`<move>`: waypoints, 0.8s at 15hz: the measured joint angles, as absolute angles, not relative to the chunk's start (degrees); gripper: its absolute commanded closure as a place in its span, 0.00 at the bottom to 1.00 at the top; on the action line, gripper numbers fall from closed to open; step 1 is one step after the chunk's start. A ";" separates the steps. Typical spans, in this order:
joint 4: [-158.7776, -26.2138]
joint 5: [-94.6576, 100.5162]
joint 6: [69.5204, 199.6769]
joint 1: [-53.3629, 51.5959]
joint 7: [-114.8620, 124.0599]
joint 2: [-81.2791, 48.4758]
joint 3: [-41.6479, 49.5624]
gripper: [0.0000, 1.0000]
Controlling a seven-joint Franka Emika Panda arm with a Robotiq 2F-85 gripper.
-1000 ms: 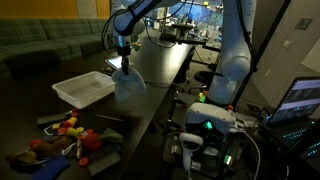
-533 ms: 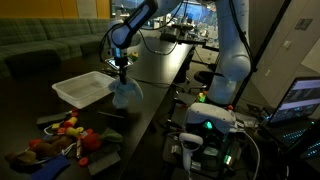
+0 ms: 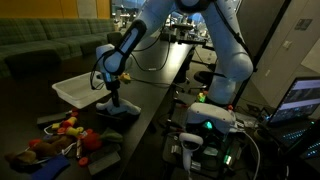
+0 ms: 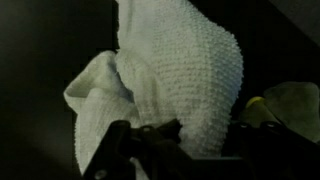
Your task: Use the towel to sweep the things on the table to the left and then put the towel in the white bin
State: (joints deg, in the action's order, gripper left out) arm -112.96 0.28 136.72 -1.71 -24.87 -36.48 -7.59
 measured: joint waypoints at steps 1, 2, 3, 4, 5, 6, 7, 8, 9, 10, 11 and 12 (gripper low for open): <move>-112.18 0.28 136.69 -1.87 -24.87 -37.30 -8.76 0.96; -111.50 0.28 136.69 -2.06 -24.90 -37.85 -10.02 0.96; -110.92 0.28 136.69 -2.28 -24.96 -38.15 -11.29 0.96; -110.37 0.28 136.69 -2.54 -25.01 -38.25 -12.63 0.96; -109.81 0.27 136.69 -2.85 -25.14 -38.26 -14.04 0.96; -109.22 0.21 136.69 -3.12 -25.37 -38.22 -15.56 0.96; -108.59 -0.10 136.69 -3.33 -25.77 -38.17 -17.08 0.96; -107.97 -0.64 136.69 -3.51 -26.24 -38.07 -18.53 0.96; -107.39 -1.20 136.69 -3.65 -26.70 -37.84 -19.85 0.96; -106.81 -1.58 136.69 -3.79 -27.06 -37.57 -20.84 0.96; -106.28 -1.93 136.66 -3.85 -27.45 -37.27 -21.55 0.96; -105.65 -2.23 136.65 -3.85 -27.75 -37.01 -21.95 0.96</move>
